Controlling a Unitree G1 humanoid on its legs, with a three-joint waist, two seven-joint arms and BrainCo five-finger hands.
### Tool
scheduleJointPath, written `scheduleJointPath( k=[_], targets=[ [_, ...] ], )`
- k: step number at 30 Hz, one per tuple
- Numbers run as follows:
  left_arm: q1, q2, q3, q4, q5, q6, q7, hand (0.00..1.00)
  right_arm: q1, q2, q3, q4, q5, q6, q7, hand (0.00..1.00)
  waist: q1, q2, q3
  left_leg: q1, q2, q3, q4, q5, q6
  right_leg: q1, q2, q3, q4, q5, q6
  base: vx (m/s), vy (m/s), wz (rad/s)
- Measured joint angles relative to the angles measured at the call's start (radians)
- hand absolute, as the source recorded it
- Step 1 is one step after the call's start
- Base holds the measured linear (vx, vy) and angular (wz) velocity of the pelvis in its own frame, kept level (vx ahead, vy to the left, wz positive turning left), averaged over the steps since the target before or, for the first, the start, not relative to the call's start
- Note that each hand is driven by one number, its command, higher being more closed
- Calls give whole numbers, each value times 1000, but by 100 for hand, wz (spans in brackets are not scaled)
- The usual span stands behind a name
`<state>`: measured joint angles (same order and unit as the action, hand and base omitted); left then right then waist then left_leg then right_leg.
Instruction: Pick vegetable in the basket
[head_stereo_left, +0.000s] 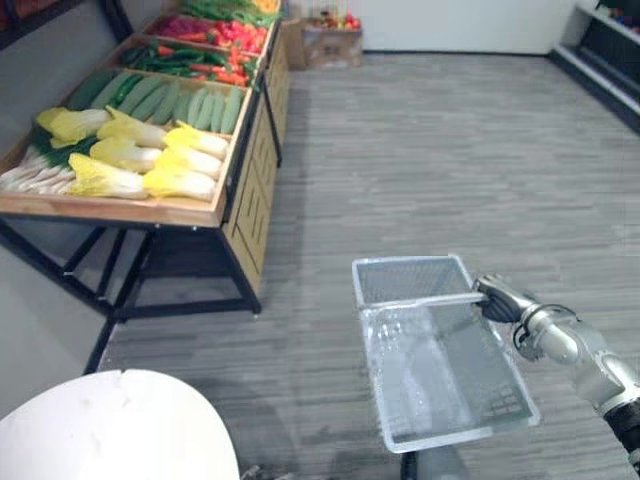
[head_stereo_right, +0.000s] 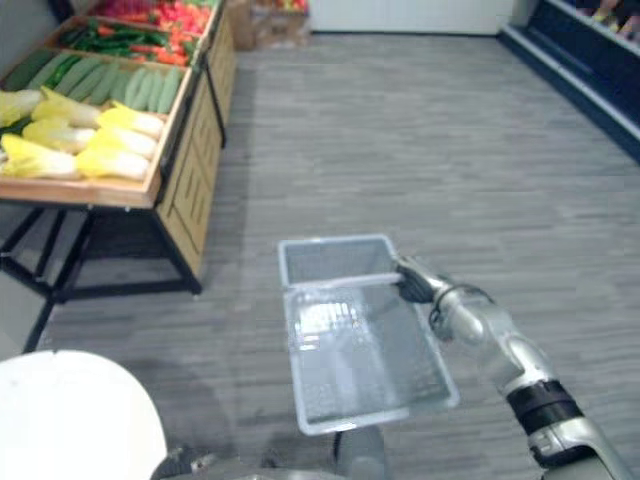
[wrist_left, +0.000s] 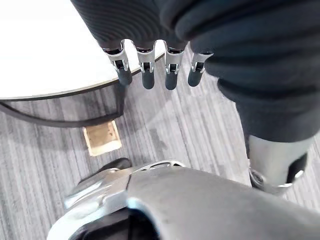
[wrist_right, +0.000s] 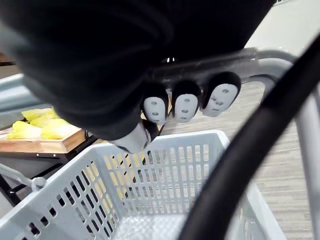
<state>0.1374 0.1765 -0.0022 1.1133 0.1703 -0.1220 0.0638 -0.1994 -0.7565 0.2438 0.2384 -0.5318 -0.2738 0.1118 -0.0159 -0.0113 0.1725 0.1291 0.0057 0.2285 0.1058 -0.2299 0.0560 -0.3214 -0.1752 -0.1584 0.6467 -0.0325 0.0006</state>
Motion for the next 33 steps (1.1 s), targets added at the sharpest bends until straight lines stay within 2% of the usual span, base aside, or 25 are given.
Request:
scheduleJointPath(
  k=[3, 4, 5, 7, 8, 10, 11, 12, 13, 15, 17, 18, 19, 20, 21, 22, 23, 24, 26, 28, 29, 30, 31, 32, 33],
  targets=[
    [-39, 1, -1, -2, -3, 1, 1, 0, 8, 26, -13, 3, 0, 1, 0, 100, -13, 10, 11, -4, 14, -21, 0, 1, -9, -16, 1, -59, -164, 1, 1, 193, 46, 17],
    [-55, -1, -1, -7, -4, 1, 1, 0, 9, 28, -19, 7, 0, 1, 0, 100, -14, 12, 13, -4, 19, -24, -1, -1, -13, -25, 1, -62, -229, 12, 17, 317, -16, 34],
    [-73, -6, -1, -25, -4, 0, 4, 0, 8, 28, -38, 9, 0, 3, 0, 100, -12, 23, 25, -3, 27, -39, -2, -9, -26, -40, -2, -60, -352, 39, 56, 285, -49, 30],
    [-86, -7, -1, -44, -4, -1, 8, 0, 8, 28, -48, 10, 0, 7, 0, 100, -13, 25, 37, 8, 33, -52, -4, -18, -41, -42, -11, -61, -451, 61, 80, 302, -120, 30],
    [-90, -7, -1, -56, -3, -1, 10, 0, 8, 30, -48, 11, -2, 8, 0, 100, -10, 16, 42, 33, 37, -54, -6, -33, -68, -40, -23, -65, -518, 68, 89, 464, -243, 27],
    [-72, 5, 0, -57, 0, -1, 11, 0, 20, 35, -53, 5, -6, 5, 0, 100, -12, -10, 36, 100, 42, -69, -6, -70, -127, -30, -46, -77, -542, 67, 88, 474, -282, 30],
    [-64, 9, 1, -55, 0, 1, 11, 0, 42, 44, -86, 1, -9, 4, -1, 100, -14, -9, 34, 135, 66, -84, 1, -97, -163, -25, -44, -80, -491, 156, 62, 394, -259, 29],
    [-61, 2, 2, -53, 0, 1, 11, 0, 50, 53, -103, 4, -10, 8, -1, 100, -16, 3, 29, 138, 88, -92, 13, -101, -171, -33, -31, -84, -451, 167, 61, 609, -428, 16],
    [-61, -14, 3, -40, 3, -1, 10, 0, 55, 59, -121, 8, -11, 16, 0, 100, -10, 26, 18, 115, 130, -113, 71, -94, -178, -52, 4, -101, -393, 122, 48, 499, -377, -4],
    [-57, -28, 14, -18, 7, -1, 6, 0, 53, 58, -135, 9, -11, 28, 0, 100, -10, 41, 9, 44, 180, -147, 225, -53, -192, -51, 43, -118, -348, 64, 12, 528, -414, -15],
    [-54, -27, 26, 2, 9, 2, 8, 0, 55, 53, -139, 13, -12, 38, 0, 100, -12, 45, 9, -42, 212, -170, 456, 66, -199, -3, 68, -128, -316, 5, -1, 482, -322, -8],
    [-43, -29, 30, 3, 9, 3, 7, 0, 68, 49, -139, 13, -12, 48, -1, 100, -8, 48, 9, -108, 236, -186, 626, 242, -198, 62, 85, -131, -324, -31, -12, 465, -231, -12],
    [-26, -31, 36, -8, 5, -4, 9, 0, 76, 48, -139, 13, -11, 53, -5, 100, 3, 43, 13, -172, 258, -186, 798, 286, -178, 127, 101, -124, -354, -61, -27, 459, -208, -17],
    [-25, -33, 36, -12, 6, -7, 8, 0, 78, 48, -138, 13, -11, 55, -9, 100, 11, 44, 14, -211, 261, -181, 878, 264, -163, 159, 113, -115, -372, -77, -35, 448, -154, -33],
    [-25, -34, 37, -14, 6, -8, 6, 0, 78, 50, -135, 13, -11, 55, -18, 100, 27, 51, 15, -281, 248, -176, 980, 212, -138, 225, 127, -99, -414, -88, -45, 446, -112, -42],
    [-23, -35, 37, -15, 7, -7, 6, 0, 78, 50, -127, 13, -11, 55, -22, 100, 46, 51, 16, -340, 212, -170, 996, 158, -109, 287, 131, -76, -462, -90, -44, 428, -81, -47],
    [-20, -37, 37, -19, 7, -7, 7, 0, 77, 50, -125, 13, -10, 55, -24, 100, 52, 51, 16, -368, 195, -162, 982, 137, -107, 312, 131, -68, -483, -90, -43, 476, -36, -51],
    [-13, -41, 38, -20, 7, -8, 7, 0, 76, 51, -117, 13, -10, 53, -33, 100, 66, 53, 15, -423, 163, -144, 918, 102, -115, 353, 129, -56, -514, -89, -40, 460, 15, -51],
    [-3, -43, 39, -20, 7, -7, 8, 0, 77, 65, -115, 13, -9, 49, -37, 100, 84, 53, 17, -483, 140, -100, 757, 75, -106, 398, 123, -26, -539, -102, -19, 395, 54, -49],
    [8, -47, 41, -21, 8, -5, 9, 0, 79, 72, -113, 13, -9, 46, -39, 100, 86, 50, 16, -484, 102, -70, 448, 94, -102, 441, 104, -17, -565, -116, 17, 409, 123, -26],
    [20, -52, 42, -20, 10, -6, 9, 0, 81, 66, -114, 13, -9, 45, -44, 100, 80, 63, 9, -454, 81, -69, 183, 171, -114, 468, 102, -18, -592, -127, 35, 578, 213, -13],
    [36, -60, 42, -19, 10, -5, 9, 0, 89, 64, -114, 14, -9, 45, -47, 100, 80, 88, -2, -435, 84, -76, -5, 245, -129, 493, 116, -11, -612, -142, 58, 507, 211, -17],
    [46, -64, 46, -18, 12, -4, 9, 0, 97, 73, -113, 18, -11, 45, -48, 100, 83, 100, -7, -427, 93, -73, -43, 338, -110, 515, 123, 1, -615, -165, 79, 509, 236, -11],
    [45, -66, 52, -21, 30, -2, 13, 0, 107, 87, -96, 28, -11, 47, -48, 100, 88, 87, -9, -426, 73, -64, -7, 370, -83, 540, 107, 4, -619, -179, 75, 482, 220, -6],
    [45, -65, 60, -26, 38, -3, 15, 0, 109, 90, -80, 29, -11, 47, -48, 100, 95, 71, -8, -432, 62, -54, 22, 344, -57, 545, 93, 5, -619, -179, 74, 548, 226, 0]
  ],
)
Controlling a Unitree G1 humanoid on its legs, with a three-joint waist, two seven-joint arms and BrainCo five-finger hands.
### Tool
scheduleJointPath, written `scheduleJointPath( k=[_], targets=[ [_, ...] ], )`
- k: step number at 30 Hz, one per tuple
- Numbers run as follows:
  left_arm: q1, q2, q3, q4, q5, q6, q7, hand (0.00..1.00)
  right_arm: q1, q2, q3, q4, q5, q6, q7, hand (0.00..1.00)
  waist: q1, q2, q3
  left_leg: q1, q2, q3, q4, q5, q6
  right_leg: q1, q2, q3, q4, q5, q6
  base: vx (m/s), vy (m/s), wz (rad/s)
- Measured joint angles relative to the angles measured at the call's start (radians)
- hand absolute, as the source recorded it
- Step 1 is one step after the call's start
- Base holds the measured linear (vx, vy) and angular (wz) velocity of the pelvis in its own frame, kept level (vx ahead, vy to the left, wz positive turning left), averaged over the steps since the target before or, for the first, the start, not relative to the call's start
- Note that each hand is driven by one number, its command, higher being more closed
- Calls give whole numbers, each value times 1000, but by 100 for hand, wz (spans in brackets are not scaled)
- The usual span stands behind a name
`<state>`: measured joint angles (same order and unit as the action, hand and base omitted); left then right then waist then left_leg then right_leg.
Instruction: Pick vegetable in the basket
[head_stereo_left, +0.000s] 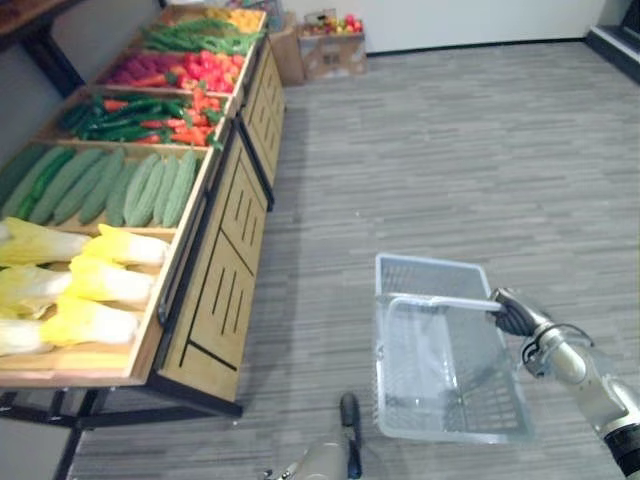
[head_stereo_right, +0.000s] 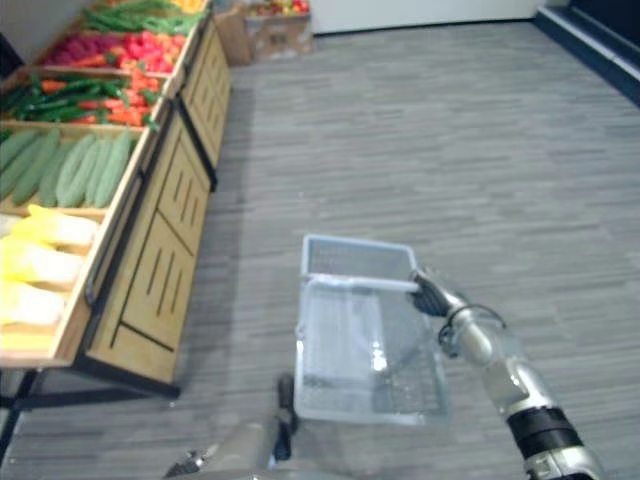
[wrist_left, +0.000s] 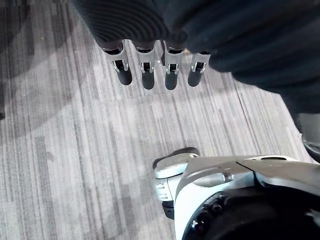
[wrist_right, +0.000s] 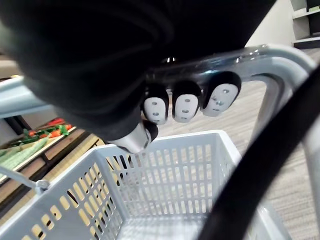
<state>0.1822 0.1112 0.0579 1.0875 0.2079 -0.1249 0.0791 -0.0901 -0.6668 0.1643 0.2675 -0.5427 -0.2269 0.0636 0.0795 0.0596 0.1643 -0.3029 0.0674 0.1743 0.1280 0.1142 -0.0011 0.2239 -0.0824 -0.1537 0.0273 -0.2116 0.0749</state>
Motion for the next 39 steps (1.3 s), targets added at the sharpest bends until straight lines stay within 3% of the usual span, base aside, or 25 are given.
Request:
scheduleJointPath(
  k=[3, 5, 7, 8, 9, 10, 11, 12, 13, 14, 15, 16, 18, 20, 22, 25, 26, 27, 29, 31, 33, 34, 36, 37, 39],
  targets=[
    [-14, -1, 25, -21, 14, 0, 1, 0, -16, 0, 45, 3, -6, -2, 1, 100, 24, -7, -3, -38, -6, 38, 211, -138, 48, 43, -34, 33, 21, 15, 7, 403, 147, -2],
    [-14, -6, 27, -12, 15, 3, 1, 0, -16, 12, 48, 3, -5, -14, 2, 100, 35, -12, -18, -6, -12, 68, 221, -193, 62, 30, -52, 53, 101, 16, 8, 303, 124, -10],
    [9, -4, 25, -13, 33, 2, 4, 0, -2, 30, 42, -2, -5, -27, 1, 100, 33, -33, -60, 73, -70, 89, 85, -193, 67, -126, -105, 84, 440, 23, 21, 203, 134, 0],
    [12, 6, 19, -13, 36, 1, 4, 0, 4, 36, 40, -2, -5, -27, 1, 100, 31, -48, -69, 97, -87, 91, 50, -192, 67, -183, -124, 105, 548, 44, 56, 223, 93, 19],
    [12, 27, 0, -14, 36, 4, 3, 0, 5, 51, 39, 4, -6, -26, 0, 100, 26, -81, -70, 146, -116, 91, 12, -187, 72, -287, -153, 160, 742, 143, 181, 308, 56, 30],
    [15, 41, -20, -14, 36, 4, 4, 0, 5, 60, 40, 14, -9, -25, -1, 100, 15, -92, -63, 175, -126, 78, -1, -185, 76, -331, -144, 193, 854, 263, 210, 429, 67, 65],
    [16, 60, -53, -14, 36, 7, 8, 0, 24, 69, 41, 28, -14, -22, -1, 100, -2, -94, -58, 235, -128, 35, -19, -185, 90, -375, -110, 220, 972, 497, 210, 364, 54, 65],
    [14, 66, -64, -15, 36, 6, 9, 0, 26, 72, 41, 28, -16, -22, -1, 100, -4, -93, -53, 257, -128, 26, -20, -191, 103, -405, -102, 220, 1048, 469, 199, 278, 26, 61],
    [3, 78, -67, -16, 36, 6, 9, 0, 25, 78, 40, 27, -22, -22, -2, 100, 1, -109, -32, 283, -131, 9, -20, -200, 113, -463, -98, 205, 1159, 399, 156, 280, -41, 71],
    [-12, 89, -67, -14, 32, 11, 15, 0, 24, 80, 35, 22, -44, -26, -12, 100, -11, -116, -5, 318, -128, -53, -20, -213, 126, -549, -92, 128, 1235, 305, 30, 402, -87, 111],
    [-15, 87, -68, -14, 31, 17, 15, 0, 27, 79, 32, 22, -46, -26, -12, 100, -31, -110, 2, 338, -124, -103, -20, -223, 126, -579, -95, 83, 1201, 264, -16, 413, -100, 135],
    [-18, 87, -69, -14, 31, 19, 15, 0, 30, 78, 25, 22, -46, -23, -12, 100, -40, -107, 5, 355, -121, -133, -19, -235, 124, -587, -99, 64, 1139, 222, -28, 376, -102, 124],
    [-21, 84, -69, -14, 31, 19, 13, 0, 33, 77, -11, 22, -46, -15, -12, 100, -35, -100, 9, 388, -120, -195, 20, -285, 118, -582, -110, 42, 851, 154, -43, 349, -106, 88],
    [-19, 74, -63, -15, 31, 19, 12, 0, 32, 73, -35, 23, -46, -15, -12, 100, -36, -89, 10, 393, -112, -235, 60, -321, 97, -561, -97, 63, 607, 154, -36, 389, -171, 69],
    [-19, 58, -49, -14, 31, 19, 11, 0, 33, 71, -49, 23, -45, -17, -12, 100, -38, -83, 5, 396, -100, -302, 119, -392, 68, -543, -74, 167, 307, 171, -12, 448, -280, 88],
    [-13, 48, -22, -14, 34, 17, 8, 0, 59, 70, -63, 25, -45, -18, -11, 100, -37, -81, 1, 422, -77, -397, 173, -490, 24, -509, -73, 261, 138, 182, 6, 447, -405, 92],
    [-10, 49, -9, -11, 34, 17, 7, 0, 71, 69, -67, 28, -45, -18, -11, 100, -36, -77, -1, 433, -64, -422, 188, -519, 10, -496, -71, 265, 146, 234, 82, 453, -490, 112],
    [-5, 28, 2, -5, 34, 17, 9, 0, 96, 69, -85, 39, -46, -17, -10, 100, -37, -52, -16, 424, -32, -464, 228, -534, -2, -495, -47, 224, 208, 245, 108, 462, -455, 117],
    [-1, -3, 32, 19, 34, 10, 15, 0, 110, 53, -91, 61, -46, 1, -9, 100, -34, -17, -38, 380, 0, -497, 321, -479, -27, -476, -34, 142, 266, 192, 64, 543, -489, 101],
    [1, -16, 67, 19, 32, 4, 15, 0, 115, 48, -117, 67, -46, 17, -8, 100, -30, -16, -39, 324, 6, -494, 433, -379, -67, -437, -38, 77, 295, 156, 27, 337, -312, 80],
    [1, -28, 99, 13, 29, 3, 21, 0, 122, 18, -121, 68, -44, 20, -9, 100, -31, -25, -34, 246, 24, -431, 578, -192, -104, -341, -50, -7, 260, 132, -12, 349, -340, 92],
    [2, -26, 105, 8, 28, 4, 22, 0, 122, 18, -124, 68, -44, 20, -9, 100, -28, -32, -31, 230, 43, -383, 606, -137, -99, -312, -53, -21, 244, 128, -19, 361, -350, 83],
    [-1, -20, 107, 1, 28, 4, 24, 0, 144, 19, -156, 66, -44, 19, -10, 100, -24, -44, -32, 156, 133, -179, 678, -150, -52, -225, -65, -106, 178, 123, -27, 272, -246, 109],
    [-1, -15, 107, -13, 29, 5, 24, 0, 188, 24, -204, 62, -35, 19, -15, 100, -26, -47, -33, 107, 181, -17, 644, -155, -13, -163, -75, -191, 125, 122, -26, 201, -133, 158],
    [0, -10, 106, -14, 29, 7, 25, 0, 229, 42, -260, 61, -35, 22, -23, 100, -47, -49, -34, 70, 189, 116, 538, -157, -3, -110, -81, -291, 78, 121, -24, 167, -48, 169]
  ],
)
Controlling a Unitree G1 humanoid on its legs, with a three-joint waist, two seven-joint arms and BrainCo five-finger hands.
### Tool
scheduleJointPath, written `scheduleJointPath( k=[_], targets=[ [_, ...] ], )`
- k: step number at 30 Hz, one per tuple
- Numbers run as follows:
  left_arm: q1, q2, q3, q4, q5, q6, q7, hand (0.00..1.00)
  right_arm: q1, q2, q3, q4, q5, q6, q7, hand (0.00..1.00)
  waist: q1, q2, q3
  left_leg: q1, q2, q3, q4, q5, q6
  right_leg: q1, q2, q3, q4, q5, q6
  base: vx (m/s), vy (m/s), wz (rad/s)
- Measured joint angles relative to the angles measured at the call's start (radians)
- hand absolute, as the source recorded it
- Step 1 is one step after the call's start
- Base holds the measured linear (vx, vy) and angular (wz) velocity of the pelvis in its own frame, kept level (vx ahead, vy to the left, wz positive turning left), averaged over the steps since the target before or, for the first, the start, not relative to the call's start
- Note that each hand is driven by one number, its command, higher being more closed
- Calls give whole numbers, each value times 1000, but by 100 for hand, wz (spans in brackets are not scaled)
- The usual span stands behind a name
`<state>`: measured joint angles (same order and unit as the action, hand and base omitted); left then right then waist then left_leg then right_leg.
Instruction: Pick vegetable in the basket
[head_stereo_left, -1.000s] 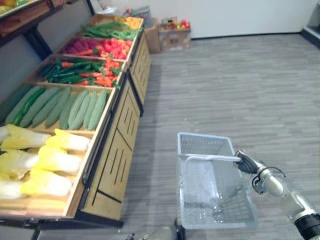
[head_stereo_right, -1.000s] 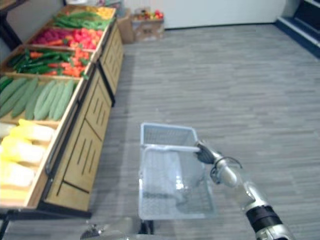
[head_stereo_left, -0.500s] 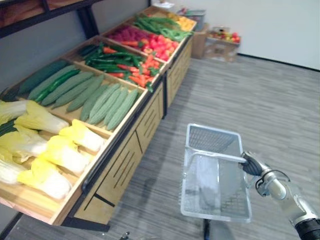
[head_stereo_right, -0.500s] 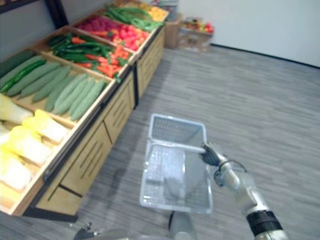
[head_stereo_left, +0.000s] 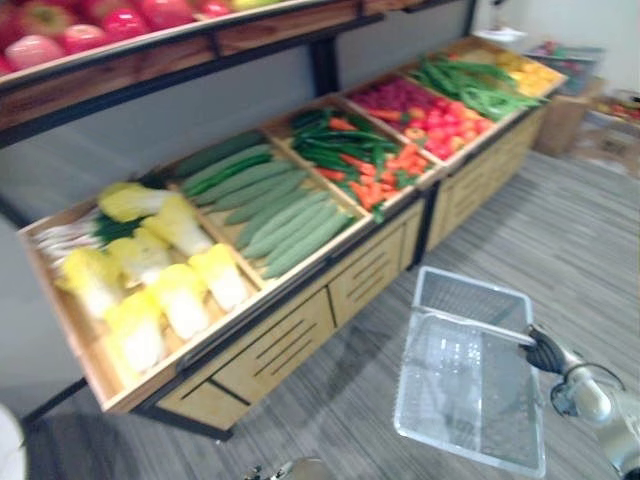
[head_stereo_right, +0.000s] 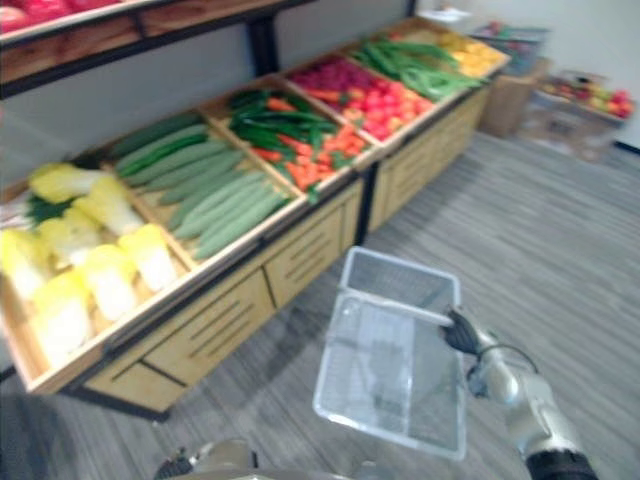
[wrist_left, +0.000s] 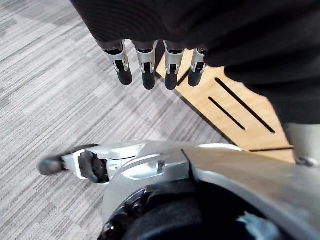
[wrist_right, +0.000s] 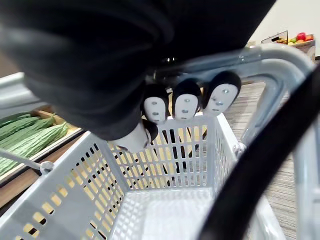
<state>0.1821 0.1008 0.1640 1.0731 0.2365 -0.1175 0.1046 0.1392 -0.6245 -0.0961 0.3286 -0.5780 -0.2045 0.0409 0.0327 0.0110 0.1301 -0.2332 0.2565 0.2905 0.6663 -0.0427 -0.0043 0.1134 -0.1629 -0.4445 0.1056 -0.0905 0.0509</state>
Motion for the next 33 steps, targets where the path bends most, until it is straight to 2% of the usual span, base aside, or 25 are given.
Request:
scheduleJointPath(
  k=[1, 2, 4, 6, 8, 12, 14, 17, 19, 21, 22, 24, 25, 26, 27, 29, 31, 33],
  targets=[
    [0, 1, -8, -7, 0, 12, 2, 0, 39, 14, -41, 0, 0, 10, -8, 100, -7, 2, 0, -13, -23, 90, -151, 27, 7, 24, 0, -71, -4, -20, 30, 136, 39, 136],
    [1, 1, -12, -9, 0, 13, 3, 0, 43, 15, -45, 1, 0, 12, -8, 100, -6, 2, 0, -17, -31, 98, -185, 34, -1, 26, 1, -79, -2, -26, 39, 150, 96, 139],
    [3, 9, -12, -11, 5, 22, 3, 0, 59, 28, -49, 0, -3, 25, -8, 100, -4, -3, -10, 30, -99, 83, -366, 40, -1, 30, -7, -106, -1, -38, 53, 120, 105, 91],
    [1, 17, -11, -14, 5, 22, 5, 0, 36, 33, -48, 2, -8, 24, -8, 100, 3, -25, 3, 42, -139, 72, -460, 40, -1, 32, -3, -105, -37, -39, 57, 102, 99, 68],
    [3, 19, -9, -13, 5, 22, 7, 0, 9, 40, -38, 2, -10, 21, -8, 100, 14, -31, 9, 44, -150, 83, -446, 40, -2, 60, -8, -106, -65, -29, 74, 27, 35, 34],
    [11, 18, -13, -7, 13, 20, 6, 0, -44, 59, 23, 4, -1, -7, -10, 100, 22, -18, 9, 85, -157, 90, -475, 38, -5, 83, -11, -84, -71, -26, 82, -24, -26, -9],
    [13, 16, -14, -5, 13, 20, 6, 0, -45, 72, 46, 12, -1, -16, -10, 100, 27, -20, 10, 96, -157, 95, -505, 37, -6, 76, -9, -69, -71, -30, 90, -74, -56, -20],
    [15, 17, -17, 1, 13, 20, 7, 0, -38, 96, 54, 48, -2, -12, -10, 100, 30, -25, 8, 94, -172, 108, -542, 42, 6, 47, -27, -57, -41, -68, 106, -60, 3, -4],
    [16, 20, -21, 2, 13, 20, 7, 0, -19, 99, 54, 56, -5, 3, -10, 100, 29, -35, 7, 94, -195, 115, -539, 25, 21, 18, -67, -50, 31, -113, 127, 37, 65, 6],
    [30, 43, -45, 2, 13, 20, 8, 0, 22, 131, 54, 81, -12, 28, -9, 100, 30, -76, -17, 116, -233, 134, -527, -29, 35, 4, -134, -49, 140, -150, 155, 146, 76, 7],
    [29, 48, -53, 3, 12, 21, 8, 0, 31, 136, 55, 85, -13, 30, -9, 100, 29, -80, -22, 118, -236, 133, -525, -38, 42, -24, -150, -35, 213, -148, 152, 194, 86, 0],
    [22, 67, -72, 0, 9, 22, 9, 0, 32, 142, 64, 93, -15, 30, -10, 100, 26, -88, -23, 136, -238, 130, -523, -53, 48, -170, -209, 46, 511, -81, 55, 231, 126, 5],
    [16, 82, -81, -1, 4, 23, 8, 0, 25, 155, 58, 97, -13, 30, -17, 100, 19, -84, -22, 162, -238, 106, -524, -59, 66, -244, -220, 117, 657, -13, 41, 236, 101, 22],
    [15, 90, -86, -2, 2, 24, 9, 0, 21, 167, 51, 103, -12, 30, -22, 100, 10, -90, -18, 177, -236, 96, -525, -67, 70, -268, -210, 157, 704, -18, 54, 248, 66, 46],
    [12, 101, -89, -8, 2, 29, 11, 0, 18, 191, 40, 119, -11, 30, -31, 100, -3, -93, -8, 205, -228, 73, -526, -71, 71, -289, -177, 198, 735, -40, 37, 251, 23, 63],
    [7, 104, -78, -27, -1, 33, 16, 0, 23, 202, 29, 124, -10, 30, -35, 100, -10, -98, -7, 247, -222, 39, -542, -72, 72, -306, -131, 211, 668, -89, 39, 246, -2, 59],
    [-9, 95, -77, -50, -32, 30, 24, 0, 24, 203, 5, 150, -6, 35, -38, 100, -21, -91, -4, 255, -211, -7, -549, -72, 63, -324, -69, 245, 452, -92, 39, 207, -46, 61],
    [-32, 92, -77, -48, -37, 31, 29, 0, 32, 208, -22, 185, -2, 50, -38, 100, -28, -87, -1, 255, -209, -51, -554, -74, 44, -335, -36, 335, 249, -75, 52, 169, -102, 64]
  ],
)
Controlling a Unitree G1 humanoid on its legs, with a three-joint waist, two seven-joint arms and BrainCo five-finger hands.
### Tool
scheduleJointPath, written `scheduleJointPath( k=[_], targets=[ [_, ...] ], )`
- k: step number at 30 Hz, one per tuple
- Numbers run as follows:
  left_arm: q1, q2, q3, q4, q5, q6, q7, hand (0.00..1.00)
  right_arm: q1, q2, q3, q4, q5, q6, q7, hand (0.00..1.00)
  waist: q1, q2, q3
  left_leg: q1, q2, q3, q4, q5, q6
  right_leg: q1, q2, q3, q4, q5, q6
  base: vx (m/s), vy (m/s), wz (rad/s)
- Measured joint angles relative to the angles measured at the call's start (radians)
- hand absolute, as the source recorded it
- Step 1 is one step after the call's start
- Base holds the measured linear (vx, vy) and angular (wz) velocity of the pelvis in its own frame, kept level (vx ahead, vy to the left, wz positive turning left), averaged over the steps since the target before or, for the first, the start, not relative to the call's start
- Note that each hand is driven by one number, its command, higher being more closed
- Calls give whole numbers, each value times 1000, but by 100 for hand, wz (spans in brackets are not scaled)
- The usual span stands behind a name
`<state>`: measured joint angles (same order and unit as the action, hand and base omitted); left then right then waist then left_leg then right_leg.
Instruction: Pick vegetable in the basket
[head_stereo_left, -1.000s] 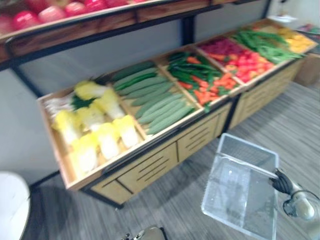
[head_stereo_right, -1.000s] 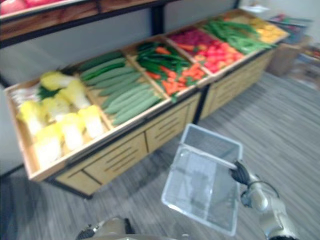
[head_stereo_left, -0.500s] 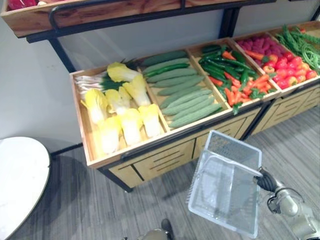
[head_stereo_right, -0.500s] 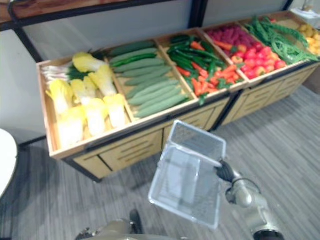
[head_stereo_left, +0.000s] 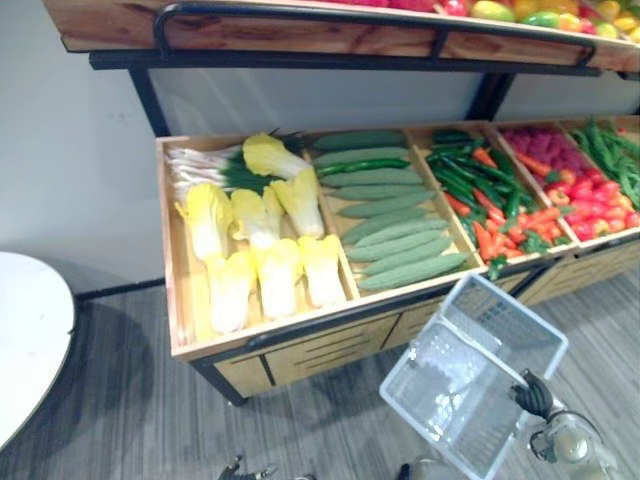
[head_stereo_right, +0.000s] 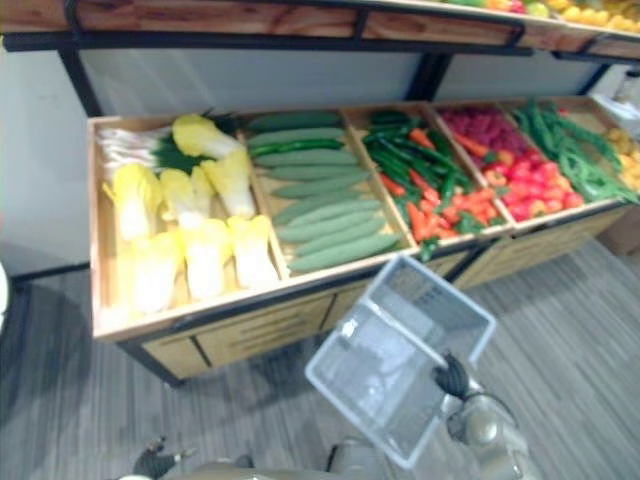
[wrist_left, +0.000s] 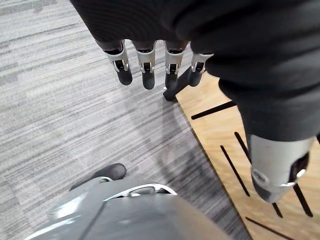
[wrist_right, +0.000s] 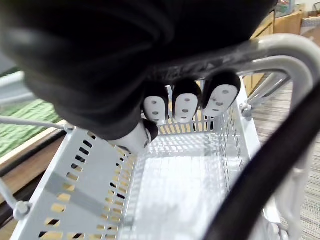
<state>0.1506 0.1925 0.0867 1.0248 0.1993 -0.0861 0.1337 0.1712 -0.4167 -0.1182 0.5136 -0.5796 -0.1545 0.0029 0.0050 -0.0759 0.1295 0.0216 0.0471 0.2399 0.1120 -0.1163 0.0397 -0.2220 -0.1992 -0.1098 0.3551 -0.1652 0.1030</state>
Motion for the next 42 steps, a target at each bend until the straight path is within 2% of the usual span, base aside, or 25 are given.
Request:
scheduleJointPath(
  k=[2, 4, 5, 6, 7, 8, 9, 11, 12, 16, 19, 24, 29, 31, 32, 34, 35, 37, 42],
  targets=[
    [-9, 0, 0, 0, 0, -1, 4, 0, 16, 6, -37, 14, 12, 4, -2, 100, 0, 0, 1, -1, -1, -35, 3, -7, -27, 6, 1, 47, -127, 21, 32, 185, -216, 60],
    [-5, 10, 1, 3, 0, -1, 13, 0, 59, 45, -76, 37, 39, -1, -6, 100, -4, -21, 1, 16, -6, -87, 15, -32, -76, 58, -17, 27, -168, 85, 30, 160, -308, 66],
    [-3, 12, 9, 6, 1, -1, 15, 0, 65, 53, -81, 59, 41, -3, -6, 100, -4, -25, 4, 24, -3, -92, 18, -40, -88, 72, -17, 19, -177, 140, 41, 150, -334, 54],
    [1, -6, 24, 13, 1, 0, 18, 0, 69, 67, -109, 110, 52, -2, -10, 100, -4, -4, -3, 35, 32, -115, 15, -47, -110, 98, 10, -17, -182, 152, 27, 169, -320, 36],
    [10, -38, 32, 13, 1, -4, 17, 0, 68, 69, -139, 150, 71, -2, -12, 100, -3, 33, -8, 34, 70, -120, 10, -49, -129, 112, 44, -40, -207, 151, 24, 180, -302, 28],
    [14, -56, 40, 14, 0, -5, 17, 0, 66, 71, -156, 174, 77, -3, -16, 100, -2, 52, -8, 35, 85, -120, 5, -47, -138, 119, 58, -51, -219, 153, 19, 169, -260, 20],
    [19, -81, 53, 22, -1, -5, 17, 0, 56, 79, -195, 214, 80, -1, -18, 100, -3, 82, -13, 35, 108, -123, -13, -37, -152, 127, 78, -72, -233, 150, 8, 118, -184, 21],
    [20, -100, 87, 29, -2, -7, 18, 0, 53, 93, -252, 274, 89, 5, -20, 100, -9, 103, -14, 39, 128, -120, -41, -7, -174, 140, 98, -105, -235, 142, -6, 150, -177, 46],
    [21, -105, 110, 30, -2, -9, 20, 0, 54, 103, -297, 331, 90, 8, -28, 100, -11, 102, -14, 45, 138, -116, -56, 11, -179, 149, 106, -124, -236, 136, -16, 145, -139, 51],
    [25, -123, 206, 35, -31, -10, 29, 0, 58, 134, -438, 476, 97, 23, -61, 100, -12, 96, -14, 55, 135, -113, -75, 46, -180, 187, 104, -164, -259, 133, -20, 88, -68, 32],
    [36, -130, 336, 39, -72, -10, 66, 0, 61, 177, -553, 556, 171, 48, -84, 100, -24, 88, -18, 55, 118, -93, -83, 68, -174, 201, 89, -166, -277, 138, -16, -22, 15, 8],
    [45, -133, 507, 35, -81, 0, 105, 0, 70, 204, -669, 602, 214, 63, -87, 100, -28, 103, -35, 71, 121, -32, -139, 72, -168, 212, 105, -155, -351, 186, -14, -63, 21, -10],
    [35, -144, 628, -62, -161, 0, 168, 0, 86, 242, -776, 601, 236, 72, -89, 100, -27, 97, -51, 71, 119, -24, -154, 74, -156, 233, 105, -157, -407, 215, -15, -97, -5, -1],
    [44, -163, 635, -181, -188, -2, 210, 0, 90, 254, -788, 597, 238, 77, -94, 100, -26, 96, -57, 70, 120, -13, -160, 73, -156, 232, 106, -159, -411, 215, -15, -36, -6, 3],
    [55, -188, 618, -322, -188, -17, 253, 0, 96, 268, -788, 590, 245, 79, -106, 100, -24, 96, -61, 68, 121, 3, -161, 74, -156, 233, 107, -162, -416, 215, -15, -23, -6, 5],
    [71, -214, 576, -485, -181, -41, 304, 0, 112, 290, -777, 561, 247, 80, -115, 100, -21, 98, -67, 68, 122, 9, -161, 74, -155, 235, 106, -167, -418, 215, -15, 4, -3, 4],
    [84, -233, 536, -610, -169, -58, 339, 0, 125, 307, -761, 541, 248, 80, -126, 100, -21, 99, -72, 69, 121, 9, -161, 74, -155, 236, 103, -173, -416, 219, -13, 34, 6, 5],
    [87, -256, 488, -751, -108, -70, 381, 0, 152, 319, -713, 518, 275, 80, -129, 100, -18, 97, -81, 69, 121, 10, -162, 79, -151, 239, 99, -183, -414, 228, -10, 60, 13, 8],
    [62, -269, 413, -921, -54, -79, 416, 0, 162, 320, -634, 512, 275, 80, -135, 100, -2, 80, -97, 70, 119, 23, -160, 82, -155, 239, 97, -183, -410, 229, -10, 76, 19, 2]
  ],
)
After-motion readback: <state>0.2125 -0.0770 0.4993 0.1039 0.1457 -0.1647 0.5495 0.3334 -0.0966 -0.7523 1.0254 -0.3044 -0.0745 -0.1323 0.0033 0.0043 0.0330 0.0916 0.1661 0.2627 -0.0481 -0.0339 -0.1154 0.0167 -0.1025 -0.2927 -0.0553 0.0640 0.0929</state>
